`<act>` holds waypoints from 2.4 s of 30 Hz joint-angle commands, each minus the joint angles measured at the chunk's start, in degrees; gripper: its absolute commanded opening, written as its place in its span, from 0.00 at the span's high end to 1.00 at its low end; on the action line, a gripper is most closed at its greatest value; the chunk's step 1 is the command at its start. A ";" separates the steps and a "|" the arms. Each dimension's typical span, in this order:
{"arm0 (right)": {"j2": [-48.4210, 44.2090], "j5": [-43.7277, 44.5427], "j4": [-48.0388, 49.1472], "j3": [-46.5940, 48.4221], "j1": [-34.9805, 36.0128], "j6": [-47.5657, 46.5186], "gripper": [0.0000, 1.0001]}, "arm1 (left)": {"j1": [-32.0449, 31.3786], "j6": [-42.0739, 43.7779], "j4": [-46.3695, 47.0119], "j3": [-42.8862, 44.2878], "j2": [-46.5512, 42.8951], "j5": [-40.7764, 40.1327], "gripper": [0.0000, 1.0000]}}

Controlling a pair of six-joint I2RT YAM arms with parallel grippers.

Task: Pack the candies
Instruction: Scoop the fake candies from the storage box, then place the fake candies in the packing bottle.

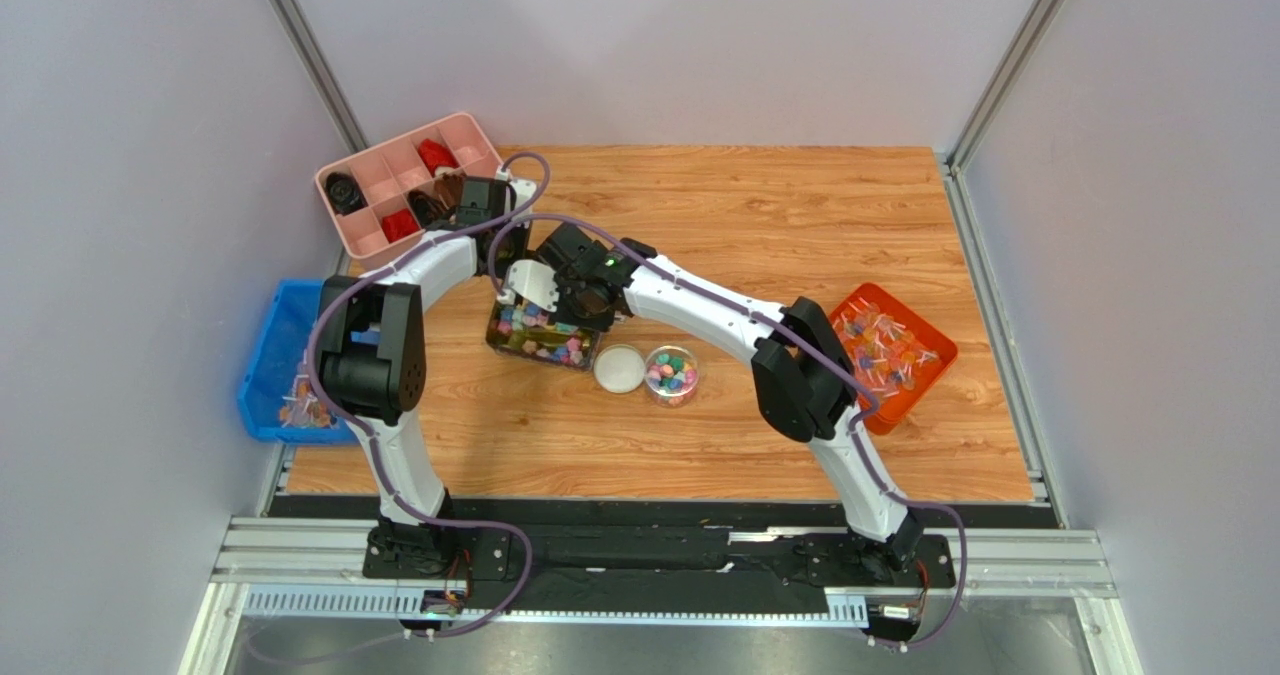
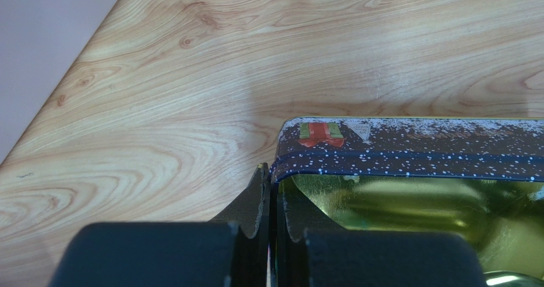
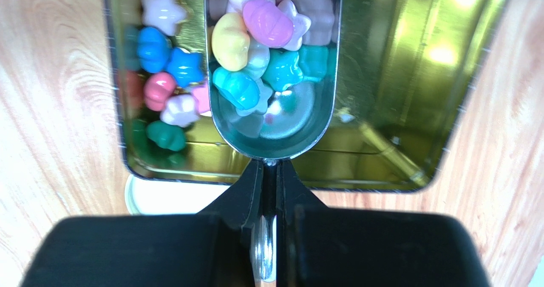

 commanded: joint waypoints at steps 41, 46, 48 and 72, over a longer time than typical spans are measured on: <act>-18.93 -7.85 3.56 -11.20 -5.45 2.92 1.00 | -0.06 -0.10 1.17 2.29 -2.10 1.23 1.00; -20.07 -8.81 3.29 -11.46 -6.32 3.36 1.00 | -0.06 -0.10 1.17 2.29 -2.10 1.23 1.00; -20.86 -9.60 3.29 -11.82 -6.94 3.54 1.00 | -0.06 -0.19 1.17 2.29 -2.01 1.14 1.00; -37.55 -6.80 1.89 -27.71 -12.92 -2.43 1.00 | -0.06 0.07 0.29 3.00 -1.49 0.79 1.00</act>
